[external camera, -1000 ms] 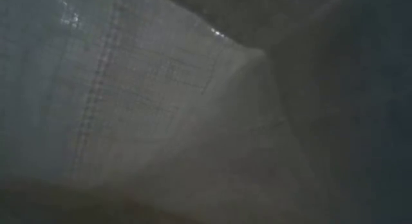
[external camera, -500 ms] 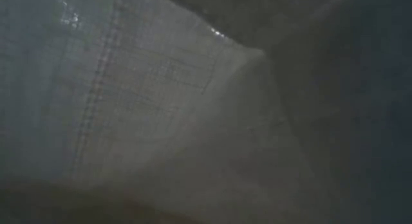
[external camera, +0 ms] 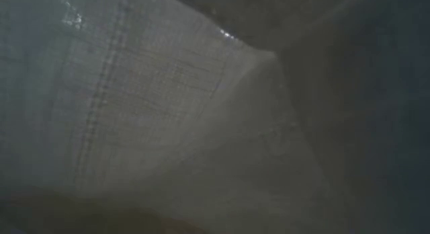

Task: Sort clothes
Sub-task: Put the white long sleeve polo into the top blue laundry organizer

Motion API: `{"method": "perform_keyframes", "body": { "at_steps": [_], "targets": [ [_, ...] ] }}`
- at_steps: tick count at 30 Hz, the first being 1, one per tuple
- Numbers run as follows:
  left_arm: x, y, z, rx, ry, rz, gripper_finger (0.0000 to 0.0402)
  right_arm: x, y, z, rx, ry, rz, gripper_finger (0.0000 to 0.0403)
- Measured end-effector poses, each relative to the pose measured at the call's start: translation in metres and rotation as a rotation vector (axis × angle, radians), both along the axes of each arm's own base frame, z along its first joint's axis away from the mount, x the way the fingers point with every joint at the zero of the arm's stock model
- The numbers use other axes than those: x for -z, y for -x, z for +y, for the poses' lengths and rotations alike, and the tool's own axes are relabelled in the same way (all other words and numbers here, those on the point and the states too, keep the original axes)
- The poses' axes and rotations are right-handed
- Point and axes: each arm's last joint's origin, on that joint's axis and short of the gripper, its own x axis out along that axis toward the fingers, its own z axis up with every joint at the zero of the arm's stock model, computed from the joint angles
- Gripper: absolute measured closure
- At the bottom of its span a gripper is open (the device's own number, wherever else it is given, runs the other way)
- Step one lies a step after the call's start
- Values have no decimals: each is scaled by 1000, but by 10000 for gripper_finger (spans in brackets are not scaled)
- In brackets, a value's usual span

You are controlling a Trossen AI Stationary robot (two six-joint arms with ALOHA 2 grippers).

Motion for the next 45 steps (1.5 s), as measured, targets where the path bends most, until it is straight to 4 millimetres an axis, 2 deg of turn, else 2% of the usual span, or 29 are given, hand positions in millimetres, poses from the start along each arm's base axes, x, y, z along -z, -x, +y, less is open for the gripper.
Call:
{"method": "perform_keyframes", "body": {
  "at_steps": [3,5,8,12,18,23,27,39,45],
  "targets": [
    [0,0,0,0,0,0,402,-2,-3,0,-16,-17,-51,226],
    [0,0,0,0,0,0,402,-5,-8,0,-61,-75,-164,204],
    [0,0,0,0,0,-1,402,-8,-23,7,-242,-218,-367,182],
    [0,0,0,-1,-7,-1,402,-5,-60,27,-501,-287,-519,167],
    [-1,0,0,-2,-21,-4,402,10,-120,64,-761,-198,-561,150],
    [-1,0,0,-2,-9,-6,402,37,-167,95,-848,-220,-605,114],
    [-1,0,0,-1,-9,-5,402,62,-192,119,-951,-222,-565,93],
    [0,0,0,-8,-11,-3,401,133,-229,181,-1131,-230,-370,86],
    [0,0,0,-8,-11,-2,402,167,-242,197,-1175,-249,-293,86]
  ]
}}
